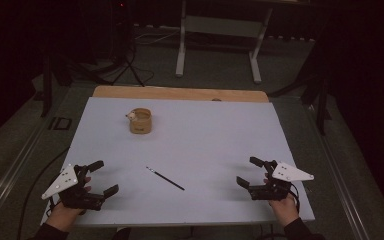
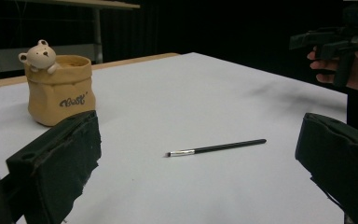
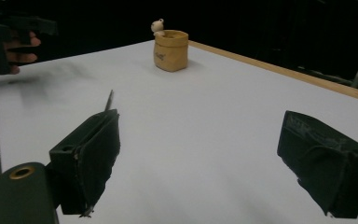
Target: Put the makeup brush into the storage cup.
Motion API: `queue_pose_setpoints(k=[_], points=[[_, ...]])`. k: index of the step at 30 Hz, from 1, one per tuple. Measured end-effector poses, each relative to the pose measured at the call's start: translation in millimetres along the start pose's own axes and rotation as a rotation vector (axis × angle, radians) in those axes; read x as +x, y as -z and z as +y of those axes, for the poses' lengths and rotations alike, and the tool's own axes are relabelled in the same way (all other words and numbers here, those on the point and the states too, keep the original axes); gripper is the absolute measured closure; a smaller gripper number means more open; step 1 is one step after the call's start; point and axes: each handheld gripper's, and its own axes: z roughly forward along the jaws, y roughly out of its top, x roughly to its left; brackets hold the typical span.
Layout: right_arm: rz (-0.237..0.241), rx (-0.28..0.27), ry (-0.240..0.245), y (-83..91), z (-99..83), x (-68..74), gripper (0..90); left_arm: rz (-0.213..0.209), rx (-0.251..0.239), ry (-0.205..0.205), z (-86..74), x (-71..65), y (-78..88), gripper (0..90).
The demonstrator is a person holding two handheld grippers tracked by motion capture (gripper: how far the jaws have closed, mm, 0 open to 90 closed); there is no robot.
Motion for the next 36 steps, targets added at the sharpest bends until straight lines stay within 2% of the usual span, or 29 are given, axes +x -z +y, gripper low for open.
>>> queue_pose_setpoints(k=[13, 16, 18, 23, 28, 30, 31, 33, 36], points=[[0.007, -0.006, -0.001, 1.1, 1.8, 0.5, 12.8, 0.000, 0.009, -0.001, 0.9, 0.8, 0.3, 0.5], [0.003, -0.006, -0.003, 1.3, 1.9, 0.2, 12.8, -0.005, 0.027, -0.005, 3.3, 2.8, -0.5, 0.5], [0.004, -0.005, -0.002, 1.3, 2.0, 0.5, 12.8, -0.019, 0.044, -0.015, 6.3, 4.0, -1.3, 0.5], [0.007, -0.011, 0.004, 2.2, 3.5, 1.5, 12.8, -0.095, 0.102, -0.033, 12.3, 6.7, -4.6, 2.7], [-0.001, -0.016, 0.004, 3.8, 4.5, 1.5, 12.8, -0.107, 0.162, -0.049, 17.0, 7.2, -10.2, 2.6], [-0.002, -0.021, 0.002, 4.5, 5.2, 1.9, 12.8, -0.128, 0.209, -0.011, 20.0, 7.4, -14.5, 2.3], [-0.003, -0.021, 0.004, 4.8, 5.4, 2.0, 12.8, -0.131, 0.219, -0.007, 21.4, 7.0, -16.3, 2.3], [-0.002, -0.023, 0.001, 4.7, 5.4, 2.0, 12.8, -0.141, 0.248, -0.011, 24.7, 7.0, -19.8, 2.3], [0.001, -0.022, 0.005, 3.7, 5.3, 2.2, 12.8, -0.143, 0.300, -0.045, 30.6, 6.2, -25.9, 2.3]])
